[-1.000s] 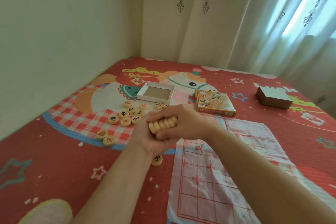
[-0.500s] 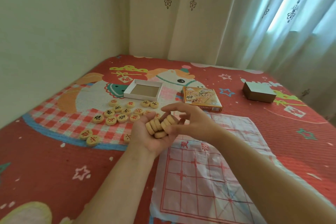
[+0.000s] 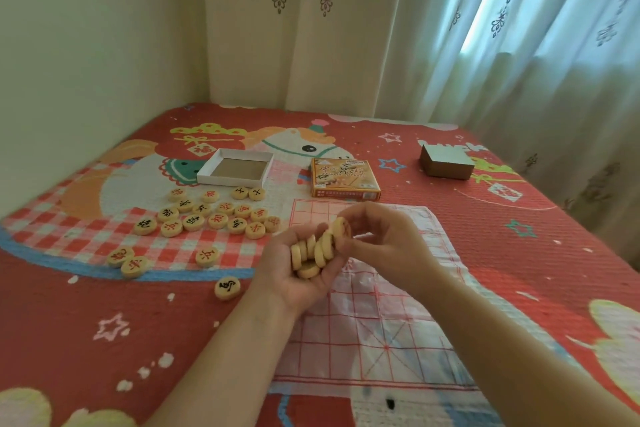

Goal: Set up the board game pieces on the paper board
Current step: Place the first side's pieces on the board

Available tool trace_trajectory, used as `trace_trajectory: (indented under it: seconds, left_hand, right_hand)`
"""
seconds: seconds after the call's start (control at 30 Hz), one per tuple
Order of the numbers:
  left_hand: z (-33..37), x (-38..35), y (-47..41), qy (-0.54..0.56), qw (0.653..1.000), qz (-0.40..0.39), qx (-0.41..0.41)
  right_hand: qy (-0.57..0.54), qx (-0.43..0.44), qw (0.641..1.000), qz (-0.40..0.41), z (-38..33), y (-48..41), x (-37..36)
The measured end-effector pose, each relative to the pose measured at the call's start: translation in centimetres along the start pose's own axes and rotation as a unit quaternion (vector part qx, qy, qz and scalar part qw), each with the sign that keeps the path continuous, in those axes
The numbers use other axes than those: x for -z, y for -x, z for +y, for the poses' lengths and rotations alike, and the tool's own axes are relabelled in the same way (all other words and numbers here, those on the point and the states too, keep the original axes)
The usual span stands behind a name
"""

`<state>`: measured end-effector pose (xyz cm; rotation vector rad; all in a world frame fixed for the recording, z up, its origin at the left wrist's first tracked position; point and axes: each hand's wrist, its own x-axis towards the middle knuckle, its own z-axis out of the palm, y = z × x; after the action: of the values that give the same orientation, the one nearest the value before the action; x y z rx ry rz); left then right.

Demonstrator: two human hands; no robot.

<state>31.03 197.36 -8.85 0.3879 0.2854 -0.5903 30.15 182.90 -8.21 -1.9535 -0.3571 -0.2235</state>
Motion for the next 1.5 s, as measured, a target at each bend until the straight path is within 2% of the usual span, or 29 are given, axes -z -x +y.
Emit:
trace_trajectory:
  seconds: [0.1, 0.2, 0.37, 0.5, 0.6, 0.77, 0.87, 0.97, 1.1, 1.3, 1.5]
  left_hand:
    - [-0.6, 0.0, -0.2, -0.05, 0.999, 0.014, -0.001]
    - [-1.0, 0.1, -0.4, -0.071, 0.997, 0.003, 0.016]
    - [-1.2, 0.1, -0.7, -0.074, 0.997, -0.002, 0.029]
    - [-1.1, 0.2, -0.8, -0.078, 0.997, -0.002, 0.023]
    - [-1.1, 0.3, -0.7, -0.08, 0.997, 0.0, 0.012]
    - [-1.0, -0.1, -1.0, -0.073, 0.997, 0.007, -0.009]
    - [-0.3, -0.9, -1.9, -0.089, 0.995, 0.026, -0.029]
    - [0.6, -2.0, -3.2, -0.112, 0.991, 0.039, -0.058]
    - [0.9, -2.7, -4.6, -0.113, 0.99, 0.031, -0.076]
    - [-0.1, -1.9, -5.3, -0.173, 0.978, 0.032, -0.11]
    - [-1.5, -1.5, -5.0, -0.195, 0.97, 0.043, -0.137]
  right_hand:
    - [0.073, 0.021, 0.996, 0.049, 0.0, 1.0, 1.1]
    - [0.09, 0.037, 0.991, 0.09, 0.4, 1.4, 1.8]
    - [0.063, 0.014, 0.995, 0.071, 1.0, 1.5, 2.0]
    - [-0.002, -0.024, 0.998, 0.05, 0.9, 1.6, 2.1]
    - [-0.094, -0.086, 0.991, 0.04, 0.9, 1.8, 2.2]
    - [-0.247, -0.243, 0.936, 0.061, 1.4, 1.2, 3.2]
    - [-0.305, -0.266, 0.911, 0.076, 1.8, 0.3, 4.3]
    - [-0.203, -0.279, 0.93, 0.125, 2.3, -1.8, 5.4]
    - [-0.073, -0.29, 0.932, 0.204, 3.7, -6.3, 6.4]
    - [0.063, -0.304, 0.938, 0.156, 7.0, -9.8, 5.2]
    - [0.157, -0.277, 0.931, 0.177, 8.2, -10.3, 5.0]
